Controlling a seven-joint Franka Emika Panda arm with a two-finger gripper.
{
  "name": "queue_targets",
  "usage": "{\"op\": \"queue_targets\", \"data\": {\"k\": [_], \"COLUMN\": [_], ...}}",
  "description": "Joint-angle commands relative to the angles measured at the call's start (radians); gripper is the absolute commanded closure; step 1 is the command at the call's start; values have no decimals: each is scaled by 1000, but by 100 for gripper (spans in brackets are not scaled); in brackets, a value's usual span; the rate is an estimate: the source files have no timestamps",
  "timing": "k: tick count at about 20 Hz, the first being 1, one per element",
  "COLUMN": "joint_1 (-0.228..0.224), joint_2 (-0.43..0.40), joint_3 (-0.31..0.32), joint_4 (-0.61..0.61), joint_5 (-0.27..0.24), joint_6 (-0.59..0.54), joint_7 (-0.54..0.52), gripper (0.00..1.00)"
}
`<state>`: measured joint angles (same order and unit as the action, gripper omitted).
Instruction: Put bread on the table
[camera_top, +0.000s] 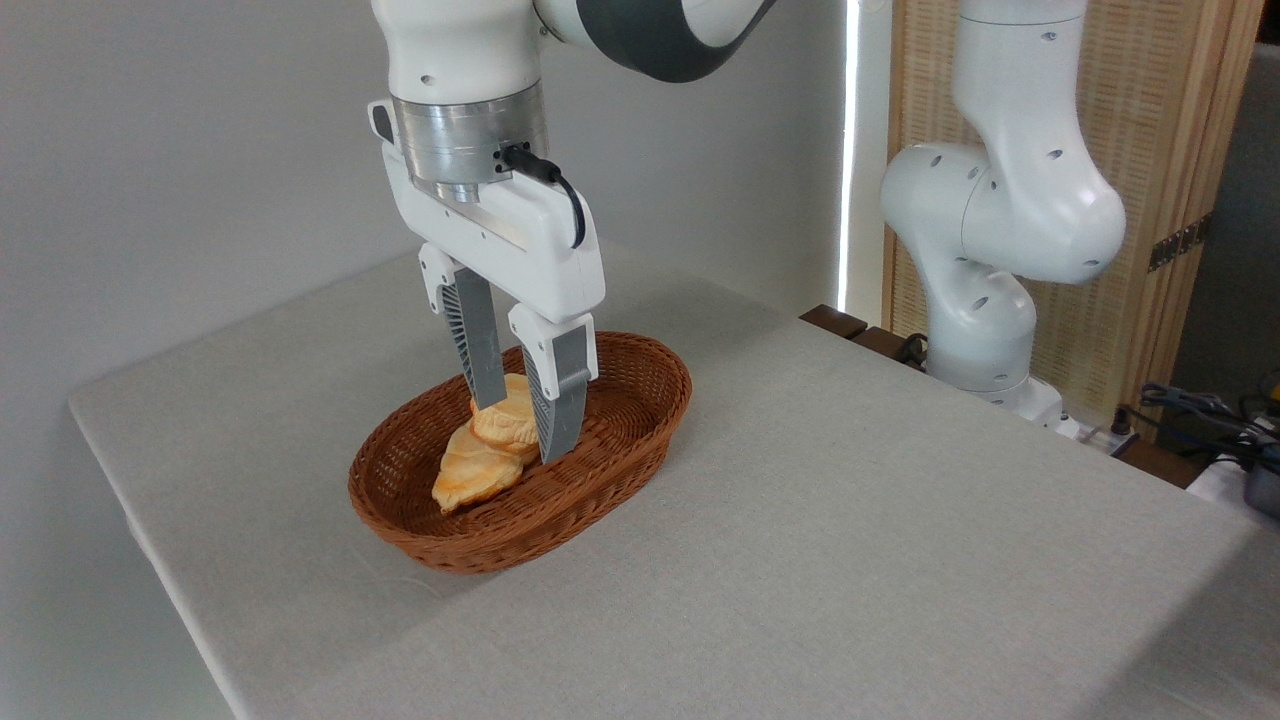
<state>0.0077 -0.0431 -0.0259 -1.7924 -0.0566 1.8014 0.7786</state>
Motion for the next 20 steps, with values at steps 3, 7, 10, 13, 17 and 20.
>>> {"op": "queue_targets", "data": {"k": [3,7,10,13,17,20], "joint_1": [-3,-3,-3,-5,-11,-18], "joint_2": [6,6,6,8,16,14], "joint_3": [11,11,11,3,-5,-9], "joint_4": [10,10,10,1,-16,-47], "joint_5": [6,6,6,7,6,-2], "joint_6": [-45,-43,-47,-42,-21,12], "joint_7": [5,5,5,5,5,4], "gripper": [0,0,0,0,0,0]}}
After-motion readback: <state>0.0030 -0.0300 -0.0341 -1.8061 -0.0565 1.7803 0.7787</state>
